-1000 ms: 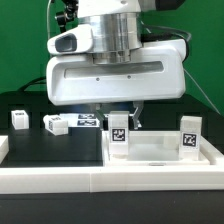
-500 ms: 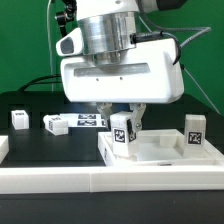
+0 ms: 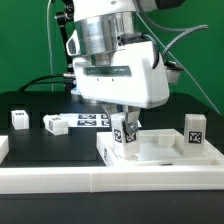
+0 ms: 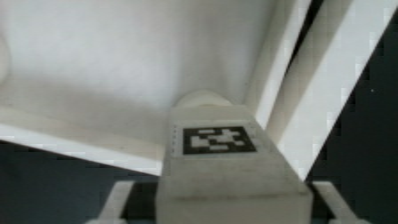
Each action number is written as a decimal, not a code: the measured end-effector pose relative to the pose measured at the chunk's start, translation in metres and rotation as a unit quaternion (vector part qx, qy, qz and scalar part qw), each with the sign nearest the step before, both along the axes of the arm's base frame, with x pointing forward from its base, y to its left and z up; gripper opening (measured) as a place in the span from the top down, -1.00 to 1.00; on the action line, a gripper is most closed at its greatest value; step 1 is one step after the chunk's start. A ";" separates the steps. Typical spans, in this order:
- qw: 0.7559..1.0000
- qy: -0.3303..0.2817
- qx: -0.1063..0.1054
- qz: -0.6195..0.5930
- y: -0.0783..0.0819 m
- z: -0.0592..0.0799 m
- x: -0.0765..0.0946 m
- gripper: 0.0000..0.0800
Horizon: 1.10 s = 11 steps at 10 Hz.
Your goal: Assemble square table
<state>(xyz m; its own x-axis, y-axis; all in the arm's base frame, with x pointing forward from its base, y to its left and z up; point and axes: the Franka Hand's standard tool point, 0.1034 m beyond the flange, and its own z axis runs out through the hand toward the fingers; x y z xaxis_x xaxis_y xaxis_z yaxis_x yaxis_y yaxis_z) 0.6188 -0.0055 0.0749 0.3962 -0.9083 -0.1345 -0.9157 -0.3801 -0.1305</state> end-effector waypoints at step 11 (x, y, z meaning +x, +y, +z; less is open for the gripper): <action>0.966 -0.047 -0.016 0.256 0.006 0.000 0.001 -0.62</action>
Offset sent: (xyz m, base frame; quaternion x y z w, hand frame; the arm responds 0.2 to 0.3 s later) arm -0.0001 0.0072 0.0023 0.0092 -0.0231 -0.0082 0.9997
